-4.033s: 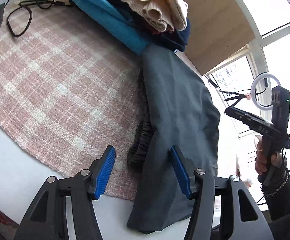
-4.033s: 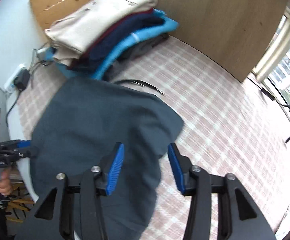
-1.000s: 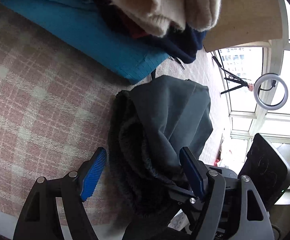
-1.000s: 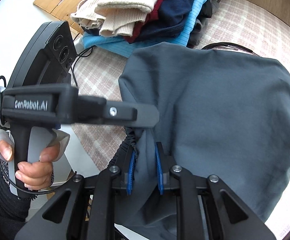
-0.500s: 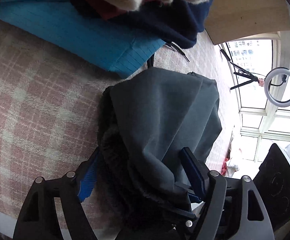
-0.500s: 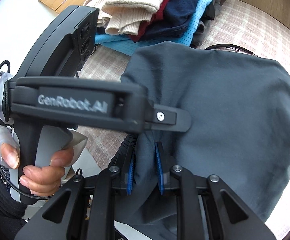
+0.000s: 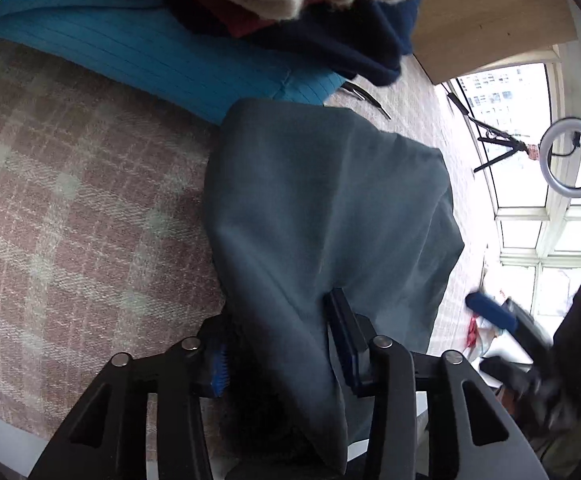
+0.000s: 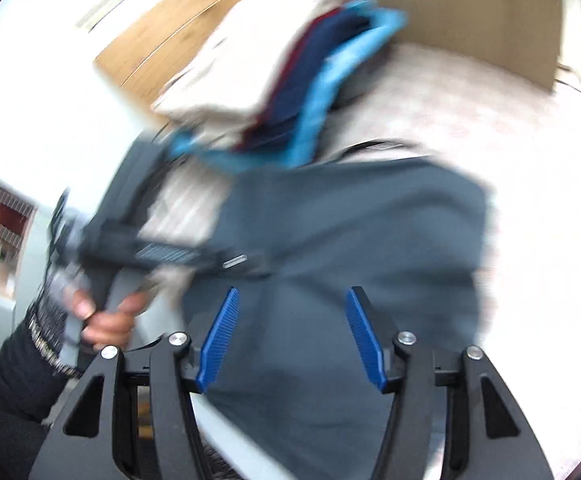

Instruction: Fold clothes

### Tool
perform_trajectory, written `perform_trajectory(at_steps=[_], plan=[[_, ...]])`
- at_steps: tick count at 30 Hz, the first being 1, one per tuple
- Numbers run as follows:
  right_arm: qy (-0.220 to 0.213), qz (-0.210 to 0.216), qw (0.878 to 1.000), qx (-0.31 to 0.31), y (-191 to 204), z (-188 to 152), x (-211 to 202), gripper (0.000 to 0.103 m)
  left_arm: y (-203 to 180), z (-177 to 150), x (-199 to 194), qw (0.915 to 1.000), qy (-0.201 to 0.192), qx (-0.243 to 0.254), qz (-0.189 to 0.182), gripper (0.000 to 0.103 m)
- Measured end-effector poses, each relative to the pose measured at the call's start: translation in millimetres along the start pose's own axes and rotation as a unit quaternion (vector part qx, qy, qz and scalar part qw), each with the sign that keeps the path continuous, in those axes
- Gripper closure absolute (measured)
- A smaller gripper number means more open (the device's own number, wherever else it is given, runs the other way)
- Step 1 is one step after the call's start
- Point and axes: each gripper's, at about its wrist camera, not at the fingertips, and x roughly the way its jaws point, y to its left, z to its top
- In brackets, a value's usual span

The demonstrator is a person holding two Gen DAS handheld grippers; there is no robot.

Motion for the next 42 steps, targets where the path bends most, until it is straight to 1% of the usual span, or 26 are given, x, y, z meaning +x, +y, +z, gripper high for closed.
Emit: perform_trajectory(at_steps=[1,2,3,4,5,6,7,8,9,10,11,13,14,15,16,17,20,23,25,28,30,32,34,37,40,42], plan=[[-0.014,-0.016,1.0,0.023,-25,-1,-5,0.037,-1,-2,0,1.0,-0.004,0.007,-0.004,0.05],[-0.012,-0.028,0.999,0.043,-43,1,-3,0.037,-3,-4,0,0.9999,-0.008,0.009,-0.008,0.046],[-0.009,-0.04,0.997,0.063,-60,5,-2,0.037,-8,-5,2,0.9998,-0.011,0.018,-0.007,0.038],[0.0,-0.046,0.996,0.075,-77,4,3,0.037,-13,-6,3,0.9995,-0.014,0.028,-0.006,0.033],[0.007,-0.041,0.996,0.083,-91,1,6,0.037,-19,-7,6,0.999,-0.015,0.041,0.006,0.033],[0.011,-0.02,0.996,0.087,-101,0,11,0.037,-25,-8,7,0.998,-0.019,0.056,0.021,0.034],[0.015,0.006,0.996,0.089,-105,-3,18,0.037,-29,-10,9,0.9967,-0.023,0.07,0.034,0.04],[0.019,0.032,0.995,0.092,-108,-5,26,0.037,-28,-9,8,0.9972,-0.023,0.065,0.03,0.042],[0.024,0.053,0.994,0.094,-110,-9,36,0.037,-26,-8,8,0.9977,-0.022,0.059,0.026,0.052],[0.028,0.073,0.992,0.094,-110,-8,43,0.037,-24,-8,8,0.9981,-0.022,0.054,0.022,0.059],[0.028,0.093,0.991,0.09,-109,-8,46,0.035,-22,-7,7,0.9985,-0.021,0.048,0.017,0.063],[0.008,0.118,0.991,0.068,-95,-4,61,0.036,-18,-7,6,0.9989,-0.027,0.039,0.008,0.075],[0.003,0.127,0.99,0.06,-91,-4,67,0.042,-18,-8,6,0.9986,-0.032,0.041,0.007,0.076],[0.009,0.135,0.989,0.059,-89,-2,74,0.053,-19,-9,5,0.9983,-0.037,0.044,0.005,0.078],[0.016,0.143,0.988,0.058,-87,-1,81,0.081,-21,-11,5,0.9976,-0.046,0.051,0.008,0.08],[0.011,0.142,0.988,0.059,-84,-2,79,0.083,-25,-13,4,0.9968,-0.055,0.058,0.012,0.081],[-0.007,0.135,0.989,0.06,-74,-5,73,0.086,-30,-21,4,0.9949,-0.085,0.054,0.006,0.084],[-0.04,0.129,0.99,0.041,-58,-9,47,0.087,-38,-36,-4,0.9915,-0.119,0.051,-0.009,0.084],[-0.062,0.129,0.99,0.016,-43,-11,20,0.087,-47,-48,-14,0.9882,-0.143,0.053,-0.017,0.084],[-0.094,0.129,0.987,-0.024,-19,-13,-21,0.088,-68,-64,-38,0.9801,-0.186,0.065,-0.023,0.085],[-0.113,0.14,0.983,-0.042,-2,-9,-38,0.088,-81,-75,-60,0.9733,-0.216,0.073,-0.026,0.085],[-0.131,0.152,0.978,-0.059,15,-4,-56,0.088,-94,-84,-86,0.9648,-0.248,0.084,-0.025,0.085],[-0.15,0.164,0.972,-0.077,32,0,-74,0.088,-104,-92,-113,0.9554,-0.278,0.098,-0.014,0.085],[-0.171,0.176,0.963,-0.108,63,11,-89,0.088,-111,-95,-154,0.9428,-0.313,0.113,0.008,0.085],[-0.188,0.188,0.956,-0.12,83,25,-102,0.088,-113,-84,-190,0.9328,-0.336,0.125,0.031,0.085],[-0.196,0.18,0.957,-0.114,94,48,-93,0.088,-102,-72,-220,0.9275,-0.345,0.137,0.045,0.085]])
